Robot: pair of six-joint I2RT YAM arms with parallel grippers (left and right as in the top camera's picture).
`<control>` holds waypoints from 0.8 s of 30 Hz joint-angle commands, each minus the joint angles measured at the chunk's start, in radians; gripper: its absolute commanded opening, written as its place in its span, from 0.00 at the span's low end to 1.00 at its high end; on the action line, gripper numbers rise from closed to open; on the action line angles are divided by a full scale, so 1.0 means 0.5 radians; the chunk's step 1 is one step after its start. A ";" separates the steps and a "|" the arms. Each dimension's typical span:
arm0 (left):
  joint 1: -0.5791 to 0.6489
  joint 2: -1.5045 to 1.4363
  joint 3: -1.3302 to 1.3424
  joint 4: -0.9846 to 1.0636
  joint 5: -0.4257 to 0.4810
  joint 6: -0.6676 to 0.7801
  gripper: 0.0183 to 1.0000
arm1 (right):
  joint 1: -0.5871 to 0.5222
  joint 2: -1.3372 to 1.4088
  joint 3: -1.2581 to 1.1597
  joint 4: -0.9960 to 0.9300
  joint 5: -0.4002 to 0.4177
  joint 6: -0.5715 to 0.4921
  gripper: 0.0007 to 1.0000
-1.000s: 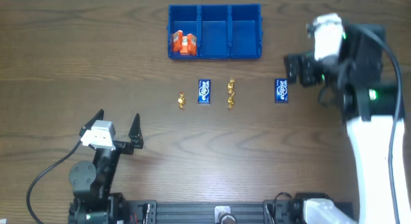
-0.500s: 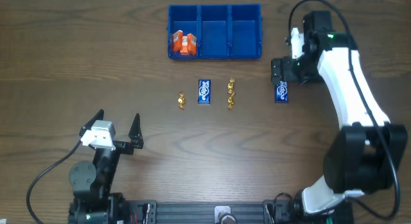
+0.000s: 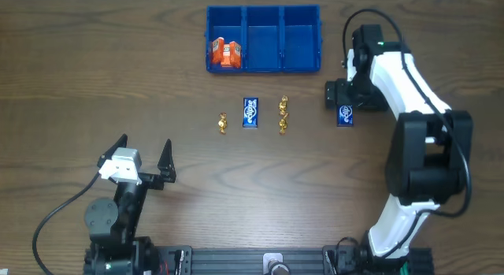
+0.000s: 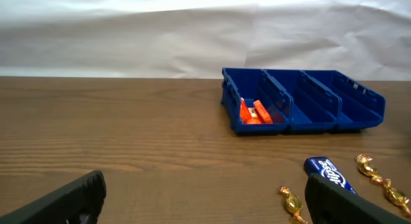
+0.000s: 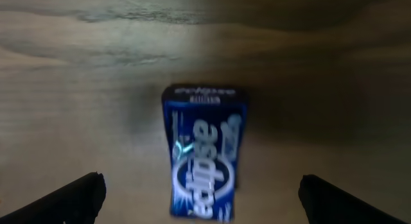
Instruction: Sort Candies Into Trays
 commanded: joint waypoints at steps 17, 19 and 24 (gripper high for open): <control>-0.007 -0.011 -0.042 -0.060 0.040 0.035 1.00 | 0.010 0.173 0.028 0.071 0.094 0.056 0.84; -0.007 -0.011 -0.042 -0.060 0.040 0.034 1.00 | 0.010 0.173 0.027 0.072 0.094 0.056 0.80; -0.007 -0.011 -0.042 -0.060 0.040 0.034 1.00 | 0.010 0.173 0.026 0.082 0.094 0.057 0.64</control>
